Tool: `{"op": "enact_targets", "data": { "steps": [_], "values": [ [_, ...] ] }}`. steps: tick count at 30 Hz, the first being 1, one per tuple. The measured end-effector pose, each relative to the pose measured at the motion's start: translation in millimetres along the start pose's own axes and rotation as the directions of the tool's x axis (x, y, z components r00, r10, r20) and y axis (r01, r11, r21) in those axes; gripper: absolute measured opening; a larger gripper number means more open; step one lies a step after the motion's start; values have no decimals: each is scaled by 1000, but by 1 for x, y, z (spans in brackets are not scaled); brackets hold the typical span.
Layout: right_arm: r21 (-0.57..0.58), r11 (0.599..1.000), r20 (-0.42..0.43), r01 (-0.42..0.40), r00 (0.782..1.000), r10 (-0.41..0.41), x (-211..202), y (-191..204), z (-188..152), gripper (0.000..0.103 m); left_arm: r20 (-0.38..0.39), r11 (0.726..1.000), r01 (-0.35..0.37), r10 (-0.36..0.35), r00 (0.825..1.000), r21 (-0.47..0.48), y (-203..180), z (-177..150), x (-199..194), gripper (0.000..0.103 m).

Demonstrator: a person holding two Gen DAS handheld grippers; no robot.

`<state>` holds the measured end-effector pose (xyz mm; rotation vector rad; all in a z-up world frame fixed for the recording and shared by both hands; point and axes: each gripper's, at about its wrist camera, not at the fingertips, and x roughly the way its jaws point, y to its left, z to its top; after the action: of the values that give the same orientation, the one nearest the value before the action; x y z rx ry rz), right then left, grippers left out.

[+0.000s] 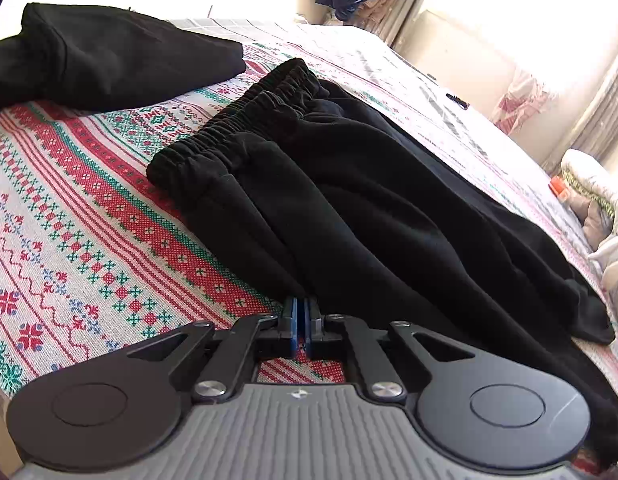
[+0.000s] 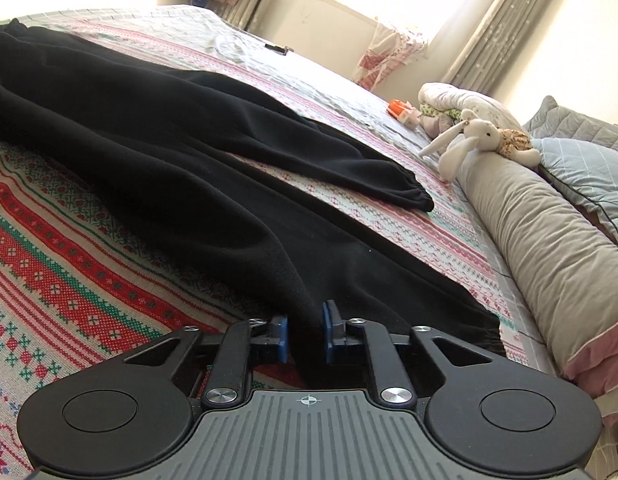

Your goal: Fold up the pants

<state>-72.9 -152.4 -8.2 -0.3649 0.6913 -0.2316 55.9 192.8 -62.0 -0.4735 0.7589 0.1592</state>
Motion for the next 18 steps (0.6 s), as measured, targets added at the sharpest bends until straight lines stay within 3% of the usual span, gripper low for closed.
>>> {"op": "enact_targets", "data": {
  "steps": [3,7,9,12,15,18],
  "values": [
    [57,998,25,-13,1000,12,-11,-16,6,6,49,1000,0,0,999,-6,2,4,-18,8],
    [109,992,30,-61,998,58,-32,-34,13,6,186,991,-79,57,981,111,-11,10,-55,8],
    [114,989,15,-92,996,90,-44,-39,13,6,203,983,-107,76,976,149,-11,12,-69,8],
    [99,984,-21,-146,989,149,-61,-41,8,6,169,976,-130,100,980,174,-2,10,-79,8],
    [72,976,-99,-206,972,212,-63,-35,-4,6,79,965,-171,158,984,199,10,2,-68,8],
    [38,970,-177,-239,954,242,-52,-21,-16,10,-17,945,-201,213,977,257,13,-9,-46,8]
  ]
}}
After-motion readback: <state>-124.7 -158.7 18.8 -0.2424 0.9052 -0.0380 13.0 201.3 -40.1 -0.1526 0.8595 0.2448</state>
